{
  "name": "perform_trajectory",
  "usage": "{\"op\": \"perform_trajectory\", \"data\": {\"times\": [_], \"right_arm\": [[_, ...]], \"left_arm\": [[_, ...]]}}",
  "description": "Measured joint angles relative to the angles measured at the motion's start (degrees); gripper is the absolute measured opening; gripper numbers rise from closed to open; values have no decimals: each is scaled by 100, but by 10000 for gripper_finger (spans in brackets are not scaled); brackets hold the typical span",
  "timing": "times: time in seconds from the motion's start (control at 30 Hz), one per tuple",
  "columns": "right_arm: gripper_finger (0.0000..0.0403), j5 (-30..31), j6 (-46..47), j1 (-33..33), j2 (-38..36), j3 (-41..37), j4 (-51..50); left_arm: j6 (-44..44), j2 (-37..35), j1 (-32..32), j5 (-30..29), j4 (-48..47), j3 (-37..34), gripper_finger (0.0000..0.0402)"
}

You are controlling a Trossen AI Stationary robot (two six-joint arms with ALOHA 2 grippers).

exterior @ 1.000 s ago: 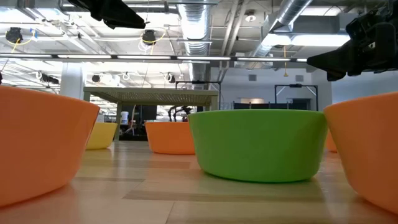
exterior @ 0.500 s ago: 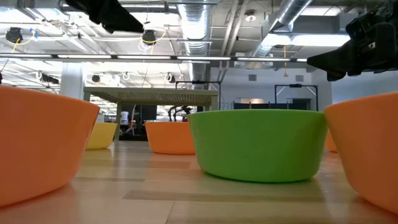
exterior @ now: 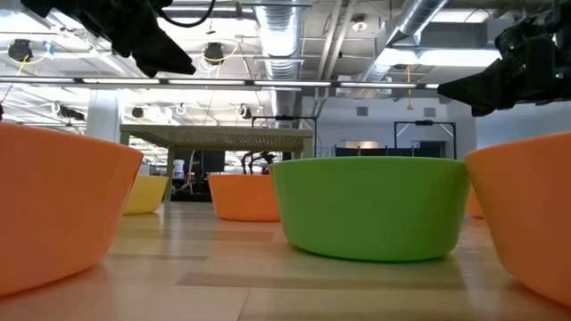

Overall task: Pick & Place Mini bowls
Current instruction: Put the yellow bowl on the shelf

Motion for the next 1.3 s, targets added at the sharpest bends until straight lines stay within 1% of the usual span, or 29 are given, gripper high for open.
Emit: {"op": "perform_trajectory", "data": {"times": [0.5, 0.67, 0.73, 1.0, 1.1, 1.17, 1.27, 1.3], "right_arm": [[6, 11, 3, 13, 2, 0, 11], [6, 5, 623, 61, 2, -5, 54], [6, 9, 635, 60, 2, -11, 290], [6, 7, 620, 59, 0, -7, 1863], [6, -22, 593, 60, 1, -7, 1949], [6, -24, 400, 61, 2, -7, 2019], [6, -55, 341, 61, 5, -7, 2340], [6, -170, 391, 63, 7, -7, 2520]], "left_arm": [[0, 0, 0, 8, 15, 0, 126], [-1, 0, 0, 8, 49, -1, 126], [0, 0, 0, 7, 58, 0, 126], [0, 0, 0, 7, 107, -2, 126], [0, 0, 0, 7, 115, -2, 126], [0, 0, 0, 7, 130, -2, 126], [0, 0, 0, 7, 156, -2, 126], [0, 0, 0, 7, 160, -2, 126]]}}
